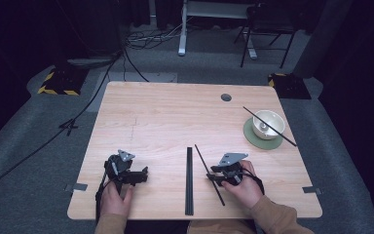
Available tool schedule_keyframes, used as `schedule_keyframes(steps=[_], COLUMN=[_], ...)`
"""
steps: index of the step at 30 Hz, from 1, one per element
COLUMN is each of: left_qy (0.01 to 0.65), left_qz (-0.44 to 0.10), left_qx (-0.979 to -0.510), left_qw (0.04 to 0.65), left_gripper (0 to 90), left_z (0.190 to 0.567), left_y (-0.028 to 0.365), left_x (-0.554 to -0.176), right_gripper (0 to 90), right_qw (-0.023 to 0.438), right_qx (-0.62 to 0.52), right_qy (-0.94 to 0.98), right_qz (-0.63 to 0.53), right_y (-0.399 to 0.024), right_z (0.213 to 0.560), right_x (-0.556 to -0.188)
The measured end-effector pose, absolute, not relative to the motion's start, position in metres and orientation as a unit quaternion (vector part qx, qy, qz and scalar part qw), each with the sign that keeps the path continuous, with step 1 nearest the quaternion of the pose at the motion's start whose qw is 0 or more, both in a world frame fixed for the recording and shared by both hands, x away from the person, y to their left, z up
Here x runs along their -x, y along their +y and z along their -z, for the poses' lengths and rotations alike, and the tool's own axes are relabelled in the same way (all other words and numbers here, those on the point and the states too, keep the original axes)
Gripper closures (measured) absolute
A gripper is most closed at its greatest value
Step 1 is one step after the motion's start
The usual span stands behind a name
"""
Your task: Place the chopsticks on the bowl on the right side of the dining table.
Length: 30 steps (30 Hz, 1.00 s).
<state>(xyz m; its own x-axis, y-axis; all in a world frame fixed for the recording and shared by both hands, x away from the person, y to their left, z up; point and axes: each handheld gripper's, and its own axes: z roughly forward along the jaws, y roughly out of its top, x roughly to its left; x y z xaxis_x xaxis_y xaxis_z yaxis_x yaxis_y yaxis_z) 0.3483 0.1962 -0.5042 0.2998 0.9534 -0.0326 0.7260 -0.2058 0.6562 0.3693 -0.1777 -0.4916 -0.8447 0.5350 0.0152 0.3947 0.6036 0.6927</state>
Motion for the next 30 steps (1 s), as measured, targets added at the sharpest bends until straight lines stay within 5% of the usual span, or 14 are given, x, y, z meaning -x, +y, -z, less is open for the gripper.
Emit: schedule_keyframes(steps=[30], left_qy=[0.558], left_qz=[-0.195], left_qx=[-0.752], left_qw=[0.291], left_gripper=[0.2], left_z=[0.504], left_y=[0.196], left_x=[-0.348], right_gripper=[86.2], right_qw=[0.110], right_qx=[-0.324], right_qy=[0.871], right_qz=[-0.352], right_y=[-0.217], right_z=[0.490], right_x=[-0.393])
